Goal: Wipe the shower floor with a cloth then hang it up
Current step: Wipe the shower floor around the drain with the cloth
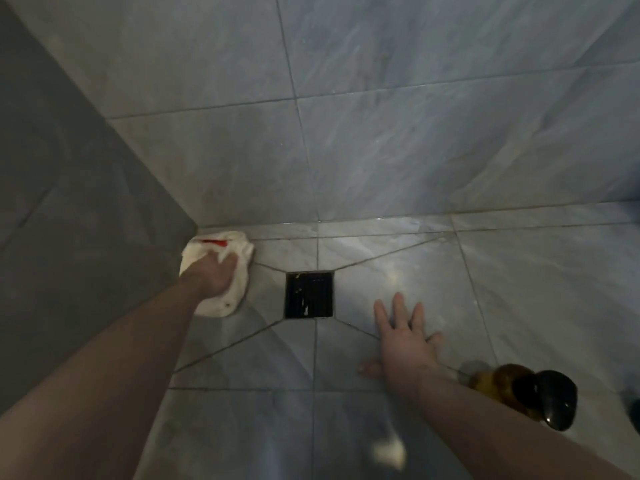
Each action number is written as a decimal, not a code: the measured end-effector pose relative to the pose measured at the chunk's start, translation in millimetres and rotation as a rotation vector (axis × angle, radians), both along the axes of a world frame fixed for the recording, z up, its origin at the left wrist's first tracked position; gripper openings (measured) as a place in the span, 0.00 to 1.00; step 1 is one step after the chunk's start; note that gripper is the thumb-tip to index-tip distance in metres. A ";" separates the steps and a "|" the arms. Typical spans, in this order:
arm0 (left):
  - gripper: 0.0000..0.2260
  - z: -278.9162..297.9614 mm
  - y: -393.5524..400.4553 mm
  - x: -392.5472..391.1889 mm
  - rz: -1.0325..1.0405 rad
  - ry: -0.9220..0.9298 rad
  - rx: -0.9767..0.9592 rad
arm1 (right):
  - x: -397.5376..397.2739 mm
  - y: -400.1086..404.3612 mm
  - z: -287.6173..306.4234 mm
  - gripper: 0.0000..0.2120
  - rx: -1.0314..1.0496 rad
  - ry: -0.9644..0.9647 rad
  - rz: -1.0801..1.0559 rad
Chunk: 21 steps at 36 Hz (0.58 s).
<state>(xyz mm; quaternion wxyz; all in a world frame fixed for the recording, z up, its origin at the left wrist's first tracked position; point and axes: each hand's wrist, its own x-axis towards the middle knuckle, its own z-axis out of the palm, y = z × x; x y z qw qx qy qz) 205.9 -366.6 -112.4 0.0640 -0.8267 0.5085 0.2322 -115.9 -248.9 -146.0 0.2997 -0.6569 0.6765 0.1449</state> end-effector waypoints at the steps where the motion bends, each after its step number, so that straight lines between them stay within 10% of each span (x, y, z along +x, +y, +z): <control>1: 0.32 -1.9 4.1 5.6 0.034 0.006 -0.008 | 0.2 -0.3 0.6 0.56 0.000 -0.002 0.001; 13: 0.38 9.4 0.4 -69.0 -0.088 0.148 -0.045 | 3.7 -2.5 2.8 0.55 0.000 -0.013 0.007; 17: 0.25 31.1 0.3 -135.1 -0.291 0.219 -0.198 | 5.2 -5.1 -2.9 0.55 -0.002 -0.016 0.011; 21: 0.28 16.6 7.0 -215.4 -0.442 0.438 0.060 | -0.1 -1.2 -7.6 0.51 -0.032 0.018 0.026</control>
